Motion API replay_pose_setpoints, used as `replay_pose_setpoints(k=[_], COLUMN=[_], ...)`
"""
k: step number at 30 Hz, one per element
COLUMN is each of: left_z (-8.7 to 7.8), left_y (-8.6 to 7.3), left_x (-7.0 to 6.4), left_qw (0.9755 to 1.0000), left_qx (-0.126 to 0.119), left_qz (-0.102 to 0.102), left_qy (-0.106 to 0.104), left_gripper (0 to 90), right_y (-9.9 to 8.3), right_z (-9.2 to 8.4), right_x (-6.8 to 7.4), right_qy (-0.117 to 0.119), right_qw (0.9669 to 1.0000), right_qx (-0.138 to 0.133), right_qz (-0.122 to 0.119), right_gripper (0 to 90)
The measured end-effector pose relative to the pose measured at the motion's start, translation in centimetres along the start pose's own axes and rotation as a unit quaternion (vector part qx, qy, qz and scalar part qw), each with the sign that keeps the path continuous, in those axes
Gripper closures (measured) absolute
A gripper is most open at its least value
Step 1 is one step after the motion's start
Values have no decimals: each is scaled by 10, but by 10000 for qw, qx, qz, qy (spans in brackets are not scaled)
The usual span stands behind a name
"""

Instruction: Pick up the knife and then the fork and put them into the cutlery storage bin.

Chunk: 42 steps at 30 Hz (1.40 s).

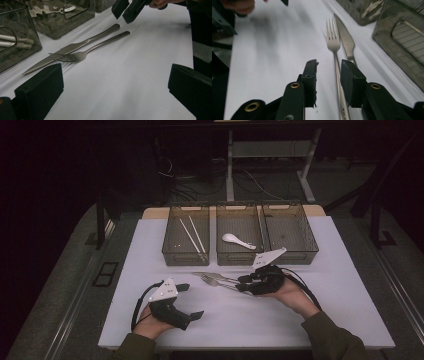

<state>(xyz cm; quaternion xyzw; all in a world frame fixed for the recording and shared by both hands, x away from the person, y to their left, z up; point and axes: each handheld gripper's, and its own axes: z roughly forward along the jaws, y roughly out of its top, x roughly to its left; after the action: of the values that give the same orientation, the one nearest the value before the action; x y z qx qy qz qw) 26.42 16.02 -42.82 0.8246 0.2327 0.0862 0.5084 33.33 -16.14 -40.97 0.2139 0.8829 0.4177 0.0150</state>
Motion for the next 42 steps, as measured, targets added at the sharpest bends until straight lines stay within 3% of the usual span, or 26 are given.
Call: replay_pose_setpoints(k=[4,8,14,20,27,36,40,42], left_z=[0,0,0,0,1,1,1,1], left_y=[0,0,0,1,1,1,1,1], left_x=[1,0,0,-1,-1,-2,-2,-2], left_qw=[10000,10000,10000,10000,10000,10000,10000,10000], left_qx=[6,-3,3,-9,-25,-16,-19,-16], left_qz=[-13,7,17,16,12,21,24,27], left_qy=[-1,-15,-25,-34,-48,-57,-63,-69], left_gripper=[0,0,0,0,0,0,0,0], right_y=[7,15,31,47,60,69,70,72], right_z=[10,18,32,49,66,82,91,93], right_x=[0,-3,-8,-9,-8,-8,-7,-7], right_qy=[-104,-122,-124,-105,-138,-174,-227,-235], right_qw=[9987,9966,9904,9790,9648,9502,9410,9382], right_qx=[409,740,1301,1919,2515,2991,3232,3306], right_qz=[-282,-343,-446,-674,-763,-862,-976,-993], right_gripper=[708,729,757,771,779,791,795,798])
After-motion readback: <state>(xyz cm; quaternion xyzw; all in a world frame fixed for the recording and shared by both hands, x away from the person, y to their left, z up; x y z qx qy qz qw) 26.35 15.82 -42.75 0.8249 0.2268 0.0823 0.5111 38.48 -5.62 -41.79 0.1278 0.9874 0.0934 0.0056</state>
